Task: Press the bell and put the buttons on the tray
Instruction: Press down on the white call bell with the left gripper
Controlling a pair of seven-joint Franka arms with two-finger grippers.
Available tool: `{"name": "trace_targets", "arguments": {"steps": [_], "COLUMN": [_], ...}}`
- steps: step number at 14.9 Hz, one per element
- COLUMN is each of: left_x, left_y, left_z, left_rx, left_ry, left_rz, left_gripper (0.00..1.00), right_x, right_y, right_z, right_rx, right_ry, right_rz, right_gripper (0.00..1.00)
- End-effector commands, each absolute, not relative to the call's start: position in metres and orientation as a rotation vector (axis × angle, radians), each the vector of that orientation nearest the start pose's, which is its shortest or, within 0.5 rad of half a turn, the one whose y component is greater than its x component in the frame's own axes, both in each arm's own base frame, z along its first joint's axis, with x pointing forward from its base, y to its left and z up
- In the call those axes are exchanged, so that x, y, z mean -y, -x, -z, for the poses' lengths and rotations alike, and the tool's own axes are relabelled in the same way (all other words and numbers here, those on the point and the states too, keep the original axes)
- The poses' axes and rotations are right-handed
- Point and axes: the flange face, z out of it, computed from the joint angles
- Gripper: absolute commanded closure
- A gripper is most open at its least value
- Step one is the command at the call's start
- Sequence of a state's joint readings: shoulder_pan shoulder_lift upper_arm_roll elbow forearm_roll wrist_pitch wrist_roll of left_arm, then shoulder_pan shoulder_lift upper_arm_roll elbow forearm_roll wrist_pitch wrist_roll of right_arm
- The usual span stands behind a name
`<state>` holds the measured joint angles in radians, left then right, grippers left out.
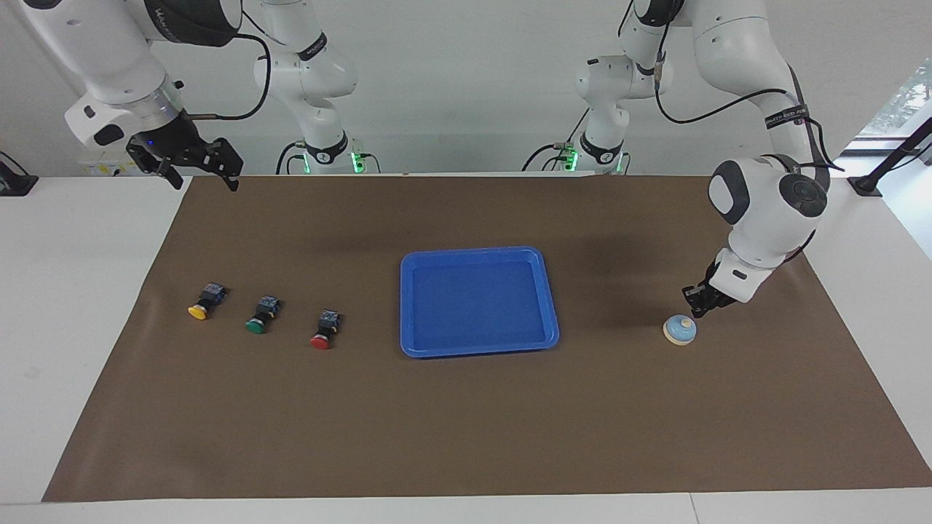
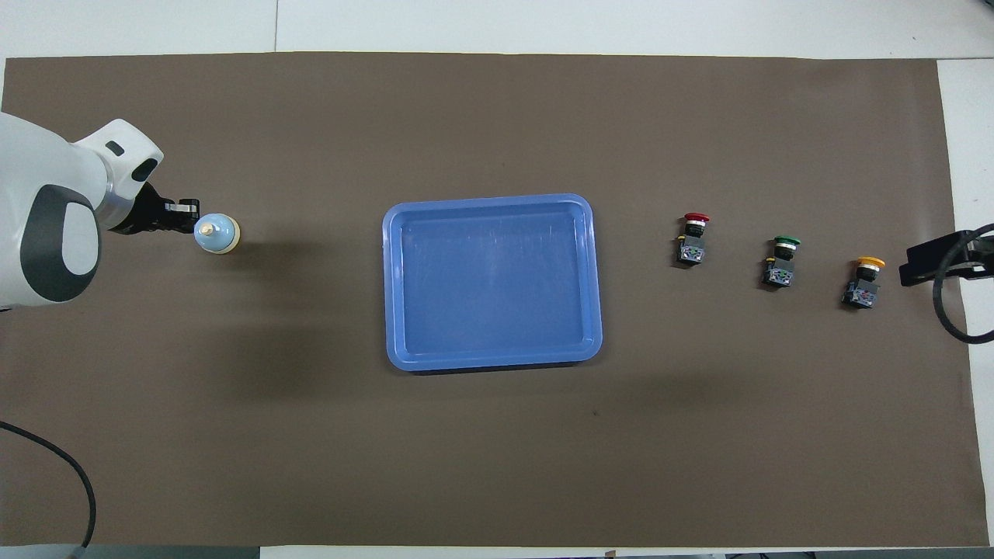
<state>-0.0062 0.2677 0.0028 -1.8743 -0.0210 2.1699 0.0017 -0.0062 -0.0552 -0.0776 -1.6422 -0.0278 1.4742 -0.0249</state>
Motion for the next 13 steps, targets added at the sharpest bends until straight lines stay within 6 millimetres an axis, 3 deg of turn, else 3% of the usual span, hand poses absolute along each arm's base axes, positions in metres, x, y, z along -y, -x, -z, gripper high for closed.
{"name": "trace_targets", "arguments": {"steps": [1,13], "left_x": [0.0017,0.0044], "left_y": [-0.6167,-0.6219], "left_z": [-0.3752,-0.368], "left_rx": [0.011,0.007], "left_ry": [3.155,3.154], "left_rz": [0.075,0.116], "left_gripper": [1.0,1.0], "right_x": [0.0494,0.0494], "right_y": [-0.5185,-0.5185], "right_z": [-0.6149,-0.6149], "right_rx": [-0.072,-0.072], "right_ry": [3.167,3.167], "right_rz": [-0.174,-0.174], "right_gripper": [0.0,0.0]}}
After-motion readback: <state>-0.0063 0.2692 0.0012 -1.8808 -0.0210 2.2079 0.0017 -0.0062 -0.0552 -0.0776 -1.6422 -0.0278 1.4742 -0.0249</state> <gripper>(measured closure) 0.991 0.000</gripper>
